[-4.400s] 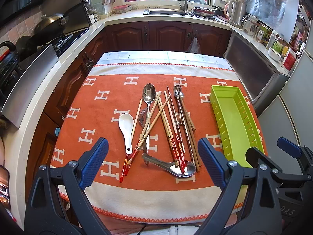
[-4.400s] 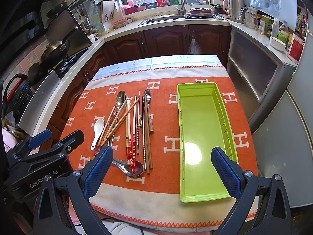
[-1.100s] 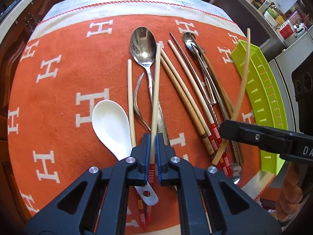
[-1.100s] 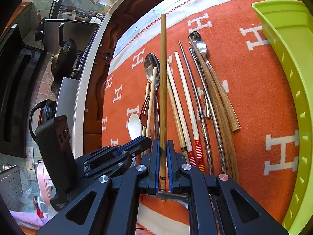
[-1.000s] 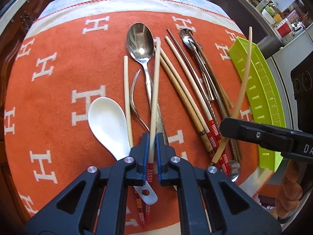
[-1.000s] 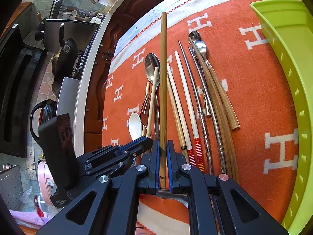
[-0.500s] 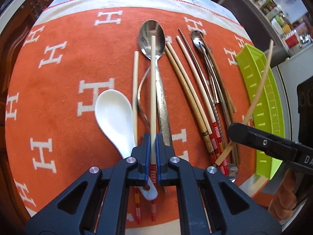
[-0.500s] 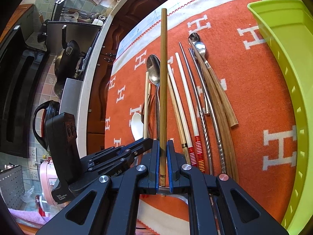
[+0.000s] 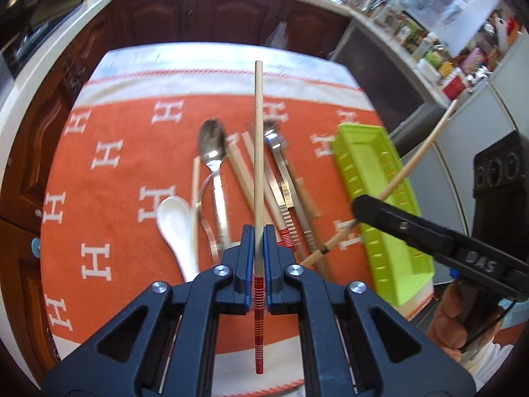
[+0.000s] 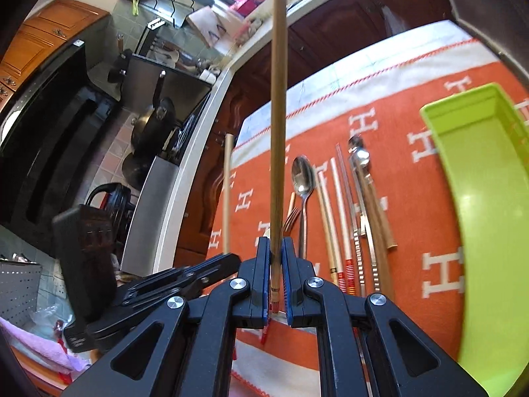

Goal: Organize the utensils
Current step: 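Lift the red-tipped chopstick with the left tool while the right tool lifts its wooden chopstick, then carry both chopsticks over the green tray and open both tools to drop them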

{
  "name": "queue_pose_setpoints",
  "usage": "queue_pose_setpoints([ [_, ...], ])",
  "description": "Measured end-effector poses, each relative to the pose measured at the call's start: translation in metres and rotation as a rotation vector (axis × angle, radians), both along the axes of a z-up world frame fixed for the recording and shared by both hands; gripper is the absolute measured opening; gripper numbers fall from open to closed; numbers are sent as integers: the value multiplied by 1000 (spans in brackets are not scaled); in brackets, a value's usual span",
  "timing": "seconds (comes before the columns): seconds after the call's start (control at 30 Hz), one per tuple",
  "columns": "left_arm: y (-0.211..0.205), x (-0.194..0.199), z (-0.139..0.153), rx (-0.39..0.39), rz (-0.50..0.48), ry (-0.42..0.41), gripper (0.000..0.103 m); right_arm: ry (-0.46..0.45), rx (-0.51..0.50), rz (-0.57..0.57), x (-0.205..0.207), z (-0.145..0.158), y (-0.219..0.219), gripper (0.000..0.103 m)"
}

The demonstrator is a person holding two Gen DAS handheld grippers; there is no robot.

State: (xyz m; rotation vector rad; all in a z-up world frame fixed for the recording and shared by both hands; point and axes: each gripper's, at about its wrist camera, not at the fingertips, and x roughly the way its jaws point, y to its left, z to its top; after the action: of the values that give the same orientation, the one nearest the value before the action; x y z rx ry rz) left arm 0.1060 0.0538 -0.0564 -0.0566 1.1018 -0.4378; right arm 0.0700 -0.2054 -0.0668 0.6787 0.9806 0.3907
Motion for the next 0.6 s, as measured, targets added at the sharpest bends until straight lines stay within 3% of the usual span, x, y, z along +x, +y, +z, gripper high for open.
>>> queue_pose_setpoints([
  [0.13, -32, -14, 12, 14, -39, -40, 3, -2, -22, -38, -18, 11, -21, 7],
  [0.33, -85, -26, 14, 3, -77, -20, 3, -13, -76, -130, -59, 37, -81, 7],
  [0.6, -170, -28, 15, -27, -107, -2, 3, -42, -307, -273, -97, 96, -174, 7],
])
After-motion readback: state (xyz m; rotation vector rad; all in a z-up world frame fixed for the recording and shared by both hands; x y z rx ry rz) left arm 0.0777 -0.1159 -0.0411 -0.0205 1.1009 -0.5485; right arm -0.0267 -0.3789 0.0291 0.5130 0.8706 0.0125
